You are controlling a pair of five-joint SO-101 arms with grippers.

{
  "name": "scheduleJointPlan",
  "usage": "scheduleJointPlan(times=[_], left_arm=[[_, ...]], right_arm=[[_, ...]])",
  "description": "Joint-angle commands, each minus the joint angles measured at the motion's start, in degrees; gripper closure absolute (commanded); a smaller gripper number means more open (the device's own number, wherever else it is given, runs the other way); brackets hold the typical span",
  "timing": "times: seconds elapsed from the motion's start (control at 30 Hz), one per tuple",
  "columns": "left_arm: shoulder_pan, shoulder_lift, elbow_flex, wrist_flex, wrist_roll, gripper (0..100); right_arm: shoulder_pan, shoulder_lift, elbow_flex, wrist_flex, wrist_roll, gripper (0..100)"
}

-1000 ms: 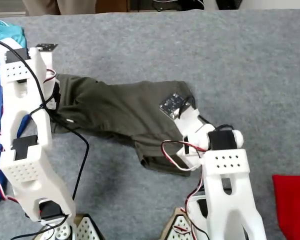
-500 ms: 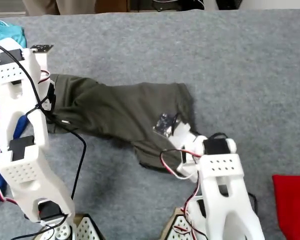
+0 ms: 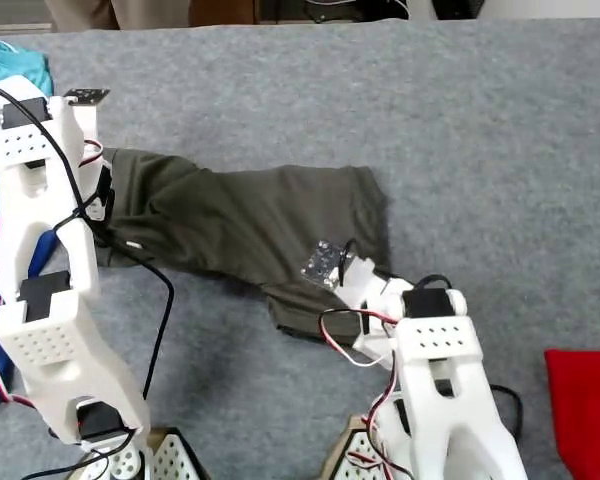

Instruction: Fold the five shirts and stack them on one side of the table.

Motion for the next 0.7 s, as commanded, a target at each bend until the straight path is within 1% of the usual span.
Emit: scheduleJointPlan(times=[0.0,0.07,0.13,0.33,0.53,0.6,0.67], left_arm=[[-1.0,-1.5,0.2,0.7,-0.1,82],[-1.6,-1.9,1.2,0.7,0.0,74],[-2.1,-1.9,2.5,0.7,0.0,70],[-3.2,-2.0,4.7,0.7,0.0,69],[-7.5,-5.2,-2.9,0.7,-0.3,69],[-8.4,-7.1,-6.8,0.7,-0.3,70],[-8.5,-8.3,-10.7,0.7,-0.2,70]], right_arm=[[0.8,-1.2,-4.4,0.2,1.0,64.1],[0.8,-1.2,-7.4,1.8,1.1,64.1],[0.8,-1.2,-10.3,3.2,1.1,64.1],[0.8,-1.2,-18.4,8.0,1.1,64.1],[0.8,-1.1,-31.5,14.1,0.9,64.1],[0.8,-0.7,-35.4,13.5,0.2,64.1],[0.8,-0.6,-37.5,9.2,-1.9,65.8]])
